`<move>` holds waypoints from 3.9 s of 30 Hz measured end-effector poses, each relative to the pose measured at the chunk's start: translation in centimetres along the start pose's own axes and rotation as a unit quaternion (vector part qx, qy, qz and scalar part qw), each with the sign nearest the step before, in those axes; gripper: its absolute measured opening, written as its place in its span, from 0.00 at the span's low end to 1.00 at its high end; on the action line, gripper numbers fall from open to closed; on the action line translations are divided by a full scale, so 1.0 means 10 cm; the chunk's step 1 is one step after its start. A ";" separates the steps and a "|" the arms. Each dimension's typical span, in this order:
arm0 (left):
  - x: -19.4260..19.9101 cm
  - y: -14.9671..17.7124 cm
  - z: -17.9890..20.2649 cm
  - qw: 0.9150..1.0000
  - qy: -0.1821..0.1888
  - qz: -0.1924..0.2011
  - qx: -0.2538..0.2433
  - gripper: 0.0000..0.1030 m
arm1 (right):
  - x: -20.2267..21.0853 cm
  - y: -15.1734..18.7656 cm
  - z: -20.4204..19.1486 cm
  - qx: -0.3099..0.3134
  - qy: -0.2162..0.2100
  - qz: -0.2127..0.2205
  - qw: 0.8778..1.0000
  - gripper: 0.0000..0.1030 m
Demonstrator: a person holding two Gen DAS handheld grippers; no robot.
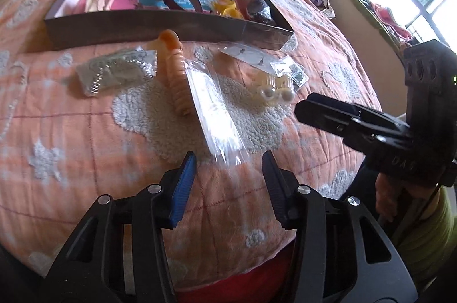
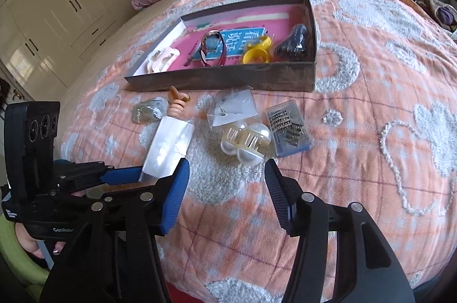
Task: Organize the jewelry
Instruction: 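Grasp the clear plastic bag with the left tool while the right tool grasps the white pearl item, then carry the bag and pearl item into the box and open both tools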
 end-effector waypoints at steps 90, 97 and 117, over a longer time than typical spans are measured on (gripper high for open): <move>0.63 -0.83 -0.92 0.990 -0.113 0.080 -0.040 0.23 | 0.35 -0.98 -0.36 0.033 0.001 0.115 0.993 0.39; 0.81 -1.26 -0.74 0.985 -0.106 0.124 -0.050 0.23 | 0.32 -1.13 -0.32 0.033 0.007 0.123 0.992 0.39; 0.35 -1.73 -0.77 0.985 -0.108 0.127 -0.035 0.23 | -0.07 -1.56 -0.01 0.030 0.053 0.120 0.991 0.39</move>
Point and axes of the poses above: each gripper's, at about its wrist camera, not at the fingertips, and x roughly against the way its jaws point, z to its right, y to its underside, the point moved 7 cm from there along -x, roughly the way its jaws point, and after that the axes turned 3 degrees about -x, right-handed, at the moved point
